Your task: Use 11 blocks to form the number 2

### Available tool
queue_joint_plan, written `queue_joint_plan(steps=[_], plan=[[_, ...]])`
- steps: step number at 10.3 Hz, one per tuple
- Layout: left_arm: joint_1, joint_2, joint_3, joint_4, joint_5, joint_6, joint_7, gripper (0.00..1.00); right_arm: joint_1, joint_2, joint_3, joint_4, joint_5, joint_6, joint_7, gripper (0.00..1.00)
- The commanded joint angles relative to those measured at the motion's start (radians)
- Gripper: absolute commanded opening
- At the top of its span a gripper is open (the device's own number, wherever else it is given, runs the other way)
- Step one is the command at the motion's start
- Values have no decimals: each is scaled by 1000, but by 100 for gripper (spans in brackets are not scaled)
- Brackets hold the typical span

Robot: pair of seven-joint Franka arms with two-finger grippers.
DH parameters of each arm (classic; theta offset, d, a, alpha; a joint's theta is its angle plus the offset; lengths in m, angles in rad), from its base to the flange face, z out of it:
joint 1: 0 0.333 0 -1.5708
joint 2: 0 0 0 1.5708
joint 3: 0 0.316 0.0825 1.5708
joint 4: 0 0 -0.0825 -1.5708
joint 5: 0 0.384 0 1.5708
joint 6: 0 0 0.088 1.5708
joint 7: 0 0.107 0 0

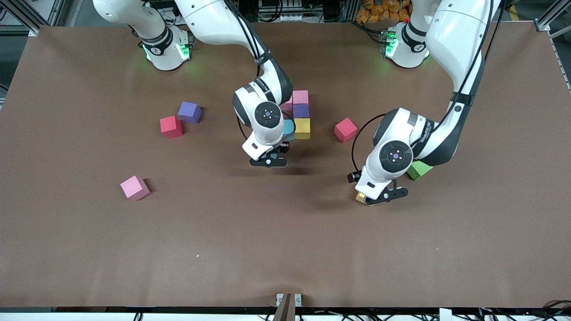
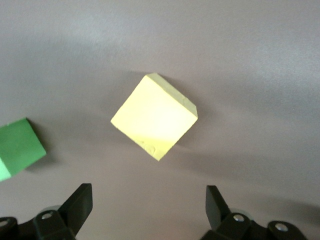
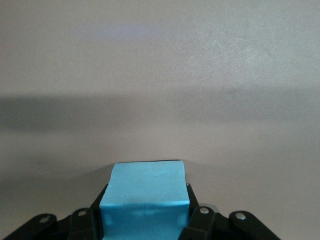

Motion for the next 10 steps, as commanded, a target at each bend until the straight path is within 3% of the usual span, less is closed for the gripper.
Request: queue_joint_plan(steps=[1,5,10], plan=[[-15,42,7,51,16,19,83,100,28,-18,-2,-36,-12,7,36,40],[-18,75,7,51,151,49,298,100,34,-35,-2,-57,-15,10,-7,40],[-22,101,7,49,154,61,410,100,33,-35,-4,-57,-15,15,-63,41]])
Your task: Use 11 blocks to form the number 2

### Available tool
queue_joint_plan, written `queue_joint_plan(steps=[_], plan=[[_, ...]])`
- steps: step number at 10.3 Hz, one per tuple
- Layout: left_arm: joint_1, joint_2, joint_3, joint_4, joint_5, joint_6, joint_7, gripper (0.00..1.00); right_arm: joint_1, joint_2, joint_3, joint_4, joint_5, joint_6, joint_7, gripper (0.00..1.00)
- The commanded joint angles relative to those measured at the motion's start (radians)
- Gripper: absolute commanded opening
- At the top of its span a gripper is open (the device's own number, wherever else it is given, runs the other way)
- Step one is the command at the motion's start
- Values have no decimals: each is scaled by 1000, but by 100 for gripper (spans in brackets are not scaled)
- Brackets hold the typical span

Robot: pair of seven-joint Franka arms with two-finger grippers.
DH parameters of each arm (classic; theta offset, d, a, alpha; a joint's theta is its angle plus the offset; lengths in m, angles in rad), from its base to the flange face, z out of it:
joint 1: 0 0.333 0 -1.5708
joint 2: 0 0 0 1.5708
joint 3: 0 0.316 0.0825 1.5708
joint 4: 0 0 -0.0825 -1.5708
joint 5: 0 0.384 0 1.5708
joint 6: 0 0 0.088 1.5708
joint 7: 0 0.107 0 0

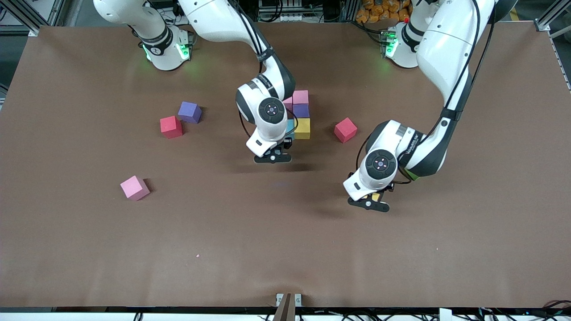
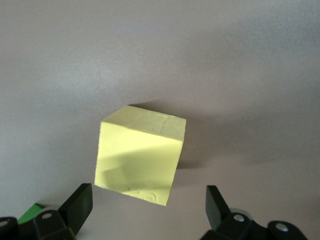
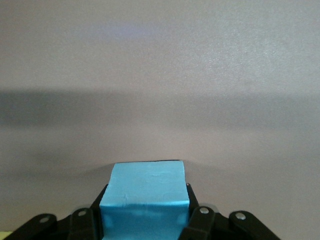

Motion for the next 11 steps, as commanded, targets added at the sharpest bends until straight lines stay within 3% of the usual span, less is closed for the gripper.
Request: queue_joint_plan(steps=[1,6,10,11], plan=[[-7,8,7,18,23,2,77,100,14,-28,-5,-46,-15,12,-13,41],[4,28,12,20,11,39,288,100,10,-28,-6,-46,-16,10,-33,45],[5,33,12,20,11,42,304,100,7,-27,-8,-45,-19,9,-35,50],[5,37,12,20,11,47,304,100,7,-27,-8,-45,-19,6,-33,66]])
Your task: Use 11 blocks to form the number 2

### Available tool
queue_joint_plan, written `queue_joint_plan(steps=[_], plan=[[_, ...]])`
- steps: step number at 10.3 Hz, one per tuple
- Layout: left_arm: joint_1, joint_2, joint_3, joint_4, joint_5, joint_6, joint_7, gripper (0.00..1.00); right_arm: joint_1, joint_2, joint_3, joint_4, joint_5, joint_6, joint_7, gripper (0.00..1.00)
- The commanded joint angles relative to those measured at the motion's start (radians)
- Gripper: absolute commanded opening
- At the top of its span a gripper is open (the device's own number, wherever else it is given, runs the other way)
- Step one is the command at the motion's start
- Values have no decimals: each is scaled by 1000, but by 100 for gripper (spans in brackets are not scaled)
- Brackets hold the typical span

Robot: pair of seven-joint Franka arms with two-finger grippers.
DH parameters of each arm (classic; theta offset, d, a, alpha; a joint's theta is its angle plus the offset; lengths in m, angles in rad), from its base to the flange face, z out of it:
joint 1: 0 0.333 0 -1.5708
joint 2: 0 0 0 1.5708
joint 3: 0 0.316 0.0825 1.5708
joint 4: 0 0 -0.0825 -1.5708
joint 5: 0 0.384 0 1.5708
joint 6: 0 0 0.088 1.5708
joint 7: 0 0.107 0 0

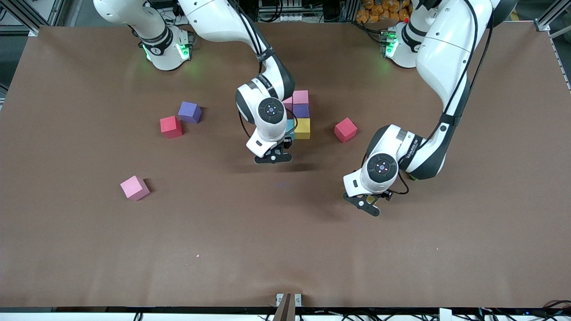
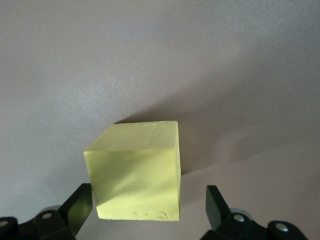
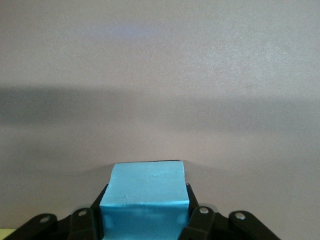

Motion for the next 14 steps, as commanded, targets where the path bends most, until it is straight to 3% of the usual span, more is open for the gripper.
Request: queue_joint_plan(steps=[1,6,8,10,11,13,14], plan=[[-1,17,3,18,10,7,21,100,8,-26,-6,-40,-19,3,-7,100],[0,36,5,18,10,78,27,100,5,-89,-14,-33,-19,-36,5,100],[0,37,5,18,12,105,27,100,5,-142,-60,-34,-19,-99,5,100],[-1,49,5,15,15,121,25,66,4,-172,-154,-30,-19,-150,5,100],[-1,50,5,15,13,121,24,56,4,-173,-208,-22,-19,-168,6,100],[-13,45,3,18,9,121,-7,54,-28,-172,-300,-20,-19,-178,-10,100],[-21,42,-3,20,9,121,-67,54,-83,-172,-308,-19,-19,-178,-64,100]])
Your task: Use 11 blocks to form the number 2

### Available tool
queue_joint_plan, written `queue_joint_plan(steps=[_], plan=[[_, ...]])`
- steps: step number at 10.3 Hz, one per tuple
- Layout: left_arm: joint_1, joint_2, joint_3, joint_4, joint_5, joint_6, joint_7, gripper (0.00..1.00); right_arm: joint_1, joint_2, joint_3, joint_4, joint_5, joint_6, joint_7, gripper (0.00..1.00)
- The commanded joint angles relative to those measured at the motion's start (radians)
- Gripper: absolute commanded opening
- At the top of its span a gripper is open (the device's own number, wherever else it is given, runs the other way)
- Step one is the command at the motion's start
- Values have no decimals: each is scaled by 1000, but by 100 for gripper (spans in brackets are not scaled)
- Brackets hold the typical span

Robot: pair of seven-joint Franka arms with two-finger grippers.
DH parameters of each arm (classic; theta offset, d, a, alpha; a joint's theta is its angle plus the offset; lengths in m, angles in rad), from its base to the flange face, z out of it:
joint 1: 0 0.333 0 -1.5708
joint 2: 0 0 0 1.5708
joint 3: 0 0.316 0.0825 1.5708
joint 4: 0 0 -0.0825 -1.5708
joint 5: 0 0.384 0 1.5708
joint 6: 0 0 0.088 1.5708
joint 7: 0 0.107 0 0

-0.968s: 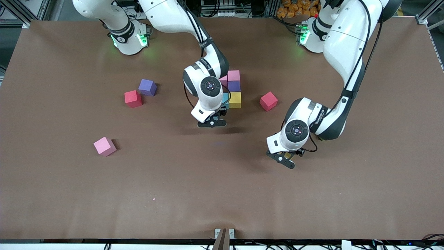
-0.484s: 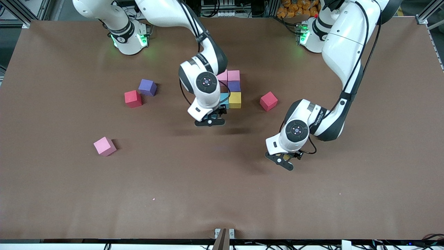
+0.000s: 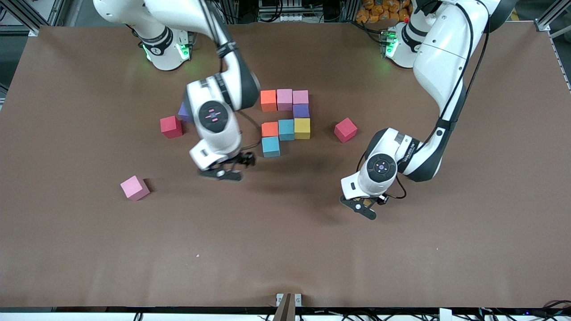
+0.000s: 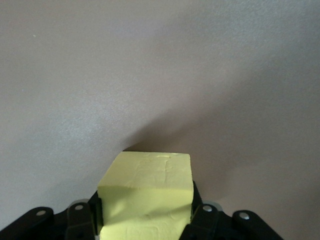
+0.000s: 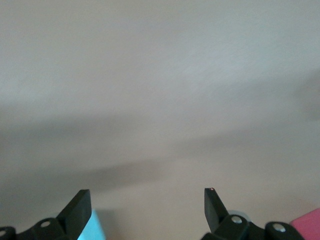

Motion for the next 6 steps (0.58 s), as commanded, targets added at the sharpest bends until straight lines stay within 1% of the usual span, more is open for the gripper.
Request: queue_joint_plan(steps=[1,3,6], plan=[[-26,4,-18,18,10,7,-148,54,-103,-19,-14,-11,-12,-13,-112,100],[-85,10,-26,58,9,7,-320,54,-204,-13,-14,-11,-12,-19,-247,100],[-203,24,-21,118,-59,7,-597,54,-312,-5,-12,-22,-12,-21,-451,100]])
